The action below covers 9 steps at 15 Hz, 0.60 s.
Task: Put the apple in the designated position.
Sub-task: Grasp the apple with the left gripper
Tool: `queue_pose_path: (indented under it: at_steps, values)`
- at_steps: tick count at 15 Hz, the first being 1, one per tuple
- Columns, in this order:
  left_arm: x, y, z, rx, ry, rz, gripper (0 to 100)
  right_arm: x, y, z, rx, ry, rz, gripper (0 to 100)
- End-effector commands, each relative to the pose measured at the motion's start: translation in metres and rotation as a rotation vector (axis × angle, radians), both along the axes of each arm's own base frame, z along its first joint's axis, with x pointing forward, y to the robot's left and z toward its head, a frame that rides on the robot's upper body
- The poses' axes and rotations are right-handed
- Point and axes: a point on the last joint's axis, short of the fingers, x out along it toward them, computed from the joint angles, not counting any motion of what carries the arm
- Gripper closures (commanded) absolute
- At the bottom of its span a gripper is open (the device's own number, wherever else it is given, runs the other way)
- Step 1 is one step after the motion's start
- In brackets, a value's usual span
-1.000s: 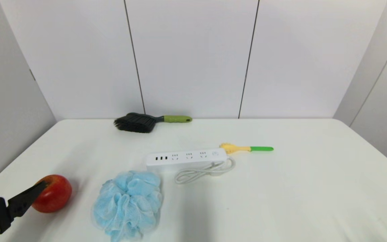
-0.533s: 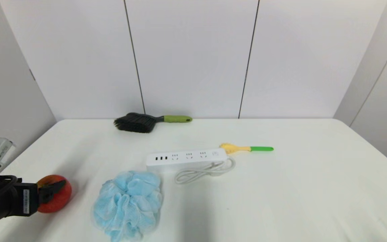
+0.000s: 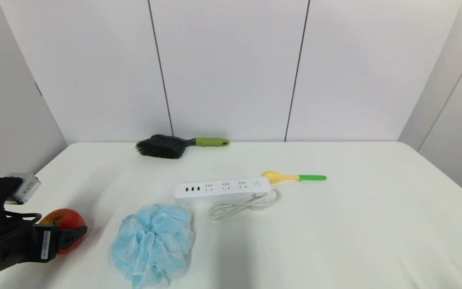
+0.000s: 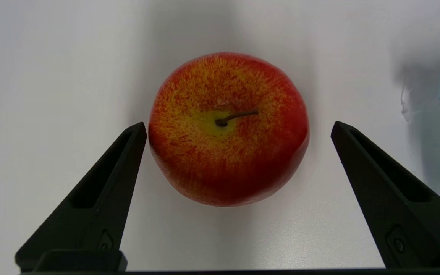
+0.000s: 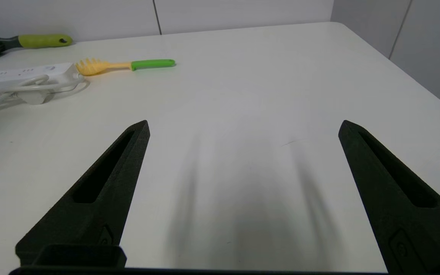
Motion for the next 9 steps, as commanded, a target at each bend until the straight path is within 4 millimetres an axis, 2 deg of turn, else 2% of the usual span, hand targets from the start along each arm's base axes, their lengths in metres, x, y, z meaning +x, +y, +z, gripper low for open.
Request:
queue_pose_path:
  at_steps: [1, 2, 7, 9]
  values:
    - [0.005, 0.0, -0.008, 0.001, 0.058, -0.001, 0, 0.001, 0.0, -0.003, 0.0, 0.012, -0.001, 0]
    - [0.006, 0.0, -0.009, 0.002, 0.064, -0.002, 100, 0.001, 0.0, -0.003, 0.0, 0.012, -0.001, 0]
    - [0.004, 0.0, -0.009, 0.003, 0.081, -0.009, 100, 0.001, 0.0, -0.003, 0.0, 0.012, -0.001, 0]
    - [0.013, -0.001, 0.008, 0.012, 0.01, -0.027, 100, 0.001, 0.0, -0.003, 0.0, 0.012, -0.001, 0]
